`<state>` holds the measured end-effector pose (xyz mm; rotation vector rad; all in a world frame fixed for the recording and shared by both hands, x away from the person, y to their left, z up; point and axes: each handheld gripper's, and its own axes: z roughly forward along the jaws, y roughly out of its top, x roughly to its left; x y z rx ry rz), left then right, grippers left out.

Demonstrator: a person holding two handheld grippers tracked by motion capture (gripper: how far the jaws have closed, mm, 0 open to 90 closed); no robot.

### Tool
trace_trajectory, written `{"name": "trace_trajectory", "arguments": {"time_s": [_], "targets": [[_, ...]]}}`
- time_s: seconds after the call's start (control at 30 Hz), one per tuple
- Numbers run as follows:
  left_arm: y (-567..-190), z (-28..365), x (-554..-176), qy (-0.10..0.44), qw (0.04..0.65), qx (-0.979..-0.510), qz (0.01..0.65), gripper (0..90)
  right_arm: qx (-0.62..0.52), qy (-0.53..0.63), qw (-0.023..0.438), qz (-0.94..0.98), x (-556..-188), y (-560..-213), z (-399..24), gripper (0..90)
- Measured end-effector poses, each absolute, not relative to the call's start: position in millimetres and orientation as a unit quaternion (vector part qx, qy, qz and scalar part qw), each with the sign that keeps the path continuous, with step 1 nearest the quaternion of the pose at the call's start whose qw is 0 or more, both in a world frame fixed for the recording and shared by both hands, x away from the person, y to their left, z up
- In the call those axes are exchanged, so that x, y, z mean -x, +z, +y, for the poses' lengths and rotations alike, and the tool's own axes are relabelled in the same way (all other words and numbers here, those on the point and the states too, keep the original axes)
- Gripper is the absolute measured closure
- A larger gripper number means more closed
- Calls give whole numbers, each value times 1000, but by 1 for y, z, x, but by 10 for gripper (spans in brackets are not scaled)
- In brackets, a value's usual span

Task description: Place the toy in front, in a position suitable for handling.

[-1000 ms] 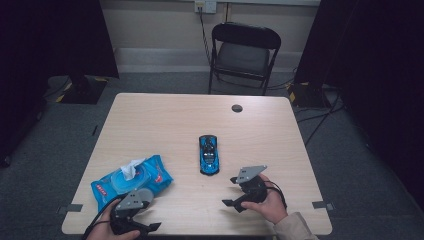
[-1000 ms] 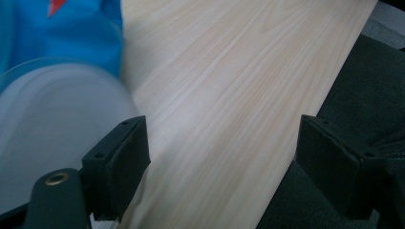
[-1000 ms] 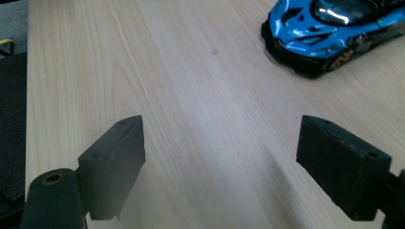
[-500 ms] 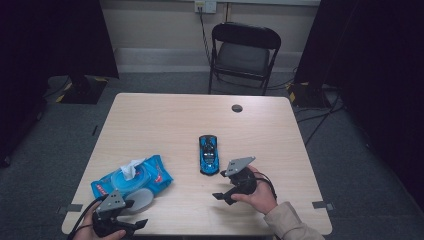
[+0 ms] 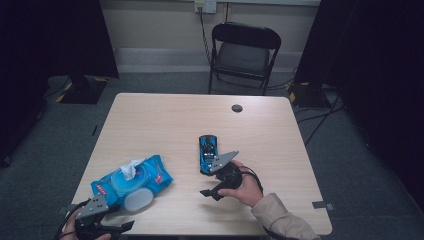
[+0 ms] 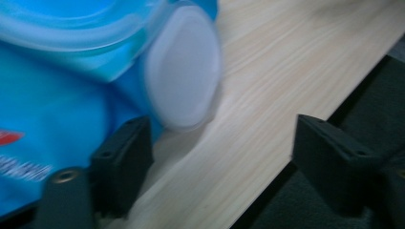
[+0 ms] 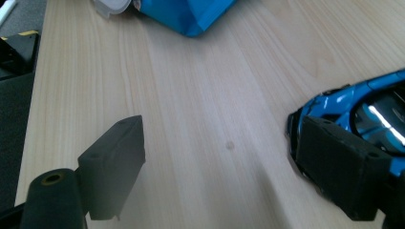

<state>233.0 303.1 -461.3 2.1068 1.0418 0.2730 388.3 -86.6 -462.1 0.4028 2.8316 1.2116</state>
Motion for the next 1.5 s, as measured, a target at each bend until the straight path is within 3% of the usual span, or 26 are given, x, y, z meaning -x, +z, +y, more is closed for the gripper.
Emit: {"name": "trace_trajectory", "arguments": {"time_s": [0.3, 0.4, 0.97, 1.17, 1.37, 1.5], "targets": [[-462, 321, -232, 106, 393, -811, 421, 238, -123, 399, 13, 909, -394, -460, -64, 161], [-457, 322, -229, 113, 379, -817, 420, 188, -120, 400, 10, 909, -396, -461, -53, 161], [-475, 343, -237, 153, 349, -802, 460, 178, -110, 398, 4, 911, -398, -465, -24, 161], [-477, 340, -248, 170, 346, -798, 463, 216, -109, 403, 2, 909, -398, -469, -16, 161], [-476, 336, -256, 174, 336, -802, 463, 326, -109, 406, 0, 908, -398, -471, -14, 161], [-476, 331, -262, 177, 331, -805, 460, 339, -108, 405, 1, 908, -397, -474, -17, 161]]}}
